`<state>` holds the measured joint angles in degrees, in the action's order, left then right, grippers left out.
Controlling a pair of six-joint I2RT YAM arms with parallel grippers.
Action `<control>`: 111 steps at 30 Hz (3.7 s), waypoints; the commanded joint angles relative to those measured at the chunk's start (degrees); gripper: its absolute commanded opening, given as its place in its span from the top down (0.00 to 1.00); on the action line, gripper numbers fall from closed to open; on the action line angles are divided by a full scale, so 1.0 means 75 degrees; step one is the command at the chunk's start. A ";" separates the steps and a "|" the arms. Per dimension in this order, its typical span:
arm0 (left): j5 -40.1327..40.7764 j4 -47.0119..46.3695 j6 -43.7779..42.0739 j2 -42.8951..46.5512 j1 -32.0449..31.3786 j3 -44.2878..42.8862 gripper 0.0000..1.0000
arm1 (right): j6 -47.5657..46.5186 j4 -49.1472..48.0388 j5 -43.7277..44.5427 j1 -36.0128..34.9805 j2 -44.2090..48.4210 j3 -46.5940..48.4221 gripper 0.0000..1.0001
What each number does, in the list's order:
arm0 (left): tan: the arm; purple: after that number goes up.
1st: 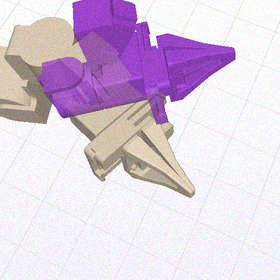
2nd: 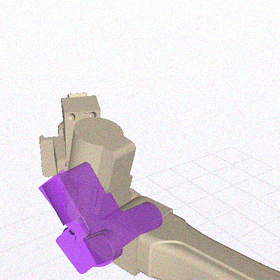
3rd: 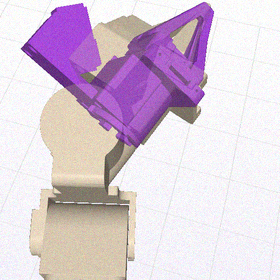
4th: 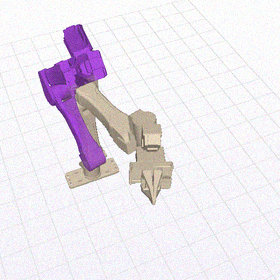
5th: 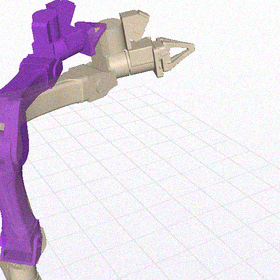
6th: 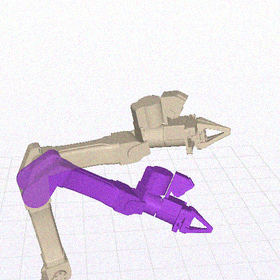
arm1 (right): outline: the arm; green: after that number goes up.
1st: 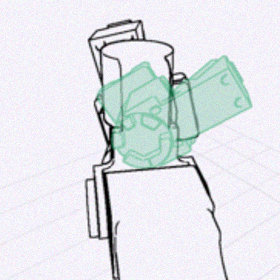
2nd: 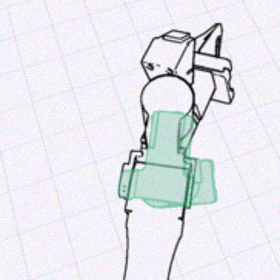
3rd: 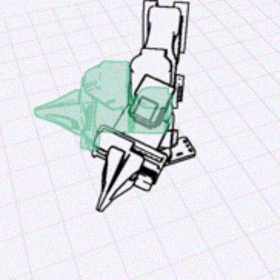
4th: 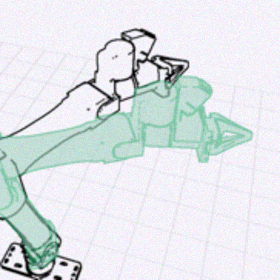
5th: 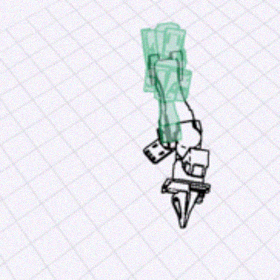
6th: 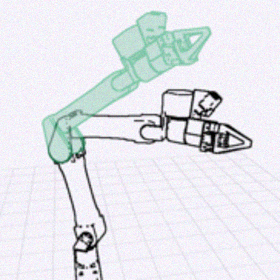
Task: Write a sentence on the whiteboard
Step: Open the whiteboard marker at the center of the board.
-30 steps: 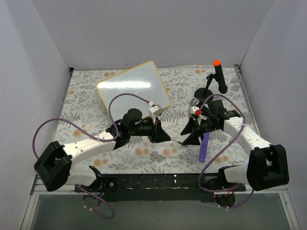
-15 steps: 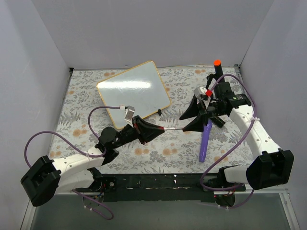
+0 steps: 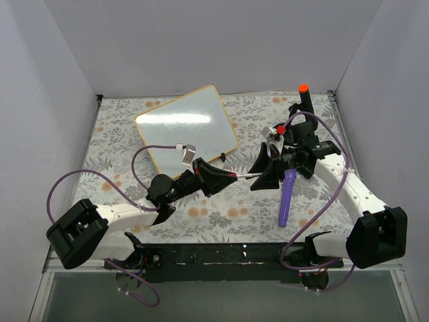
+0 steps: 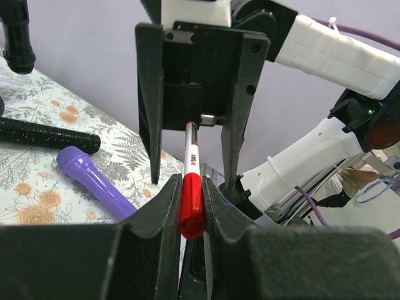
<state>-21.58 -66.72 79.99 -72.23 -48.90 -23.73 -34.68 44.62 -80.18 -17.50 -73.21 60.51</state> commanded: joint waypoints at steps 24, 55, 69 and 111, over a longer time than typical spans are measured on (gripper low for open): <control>0.0124 0.0036 -0.0340 -0.0401 -0.0100 -0.0504 1.00 | 0.1752 -0.1391 -0.0231 -0.0292 -0.0399 0.0182 0.72; 0.0394 0.0540 -0.0610 0.0079 -0.0112 -0.0259 1.00 | 0.1694 -0.1484 -0.0090 -0.0292 -0.0434 -0.0029 0.69; 0.0428 0.0294 -0.0516 0.0126 -0.0112 -0.0095 1.00 | 0.1319 -0.1286 -0.0231 -0.0292 -0.0305 -0.0123 0.99; 0.2784 -0.2085 0.0292 0.1357 -0.0124 0.1289 1.00 | 0.2584 -0.1051 0.0414 -0.1006 -0.1629 0.2631 0.35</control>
<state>-3.01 -74.87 82.91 -62.08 -49.95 -11.86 -18.50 38.59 -77.82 -23.99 -84.42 76.69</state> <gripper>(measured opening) 0.128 0.658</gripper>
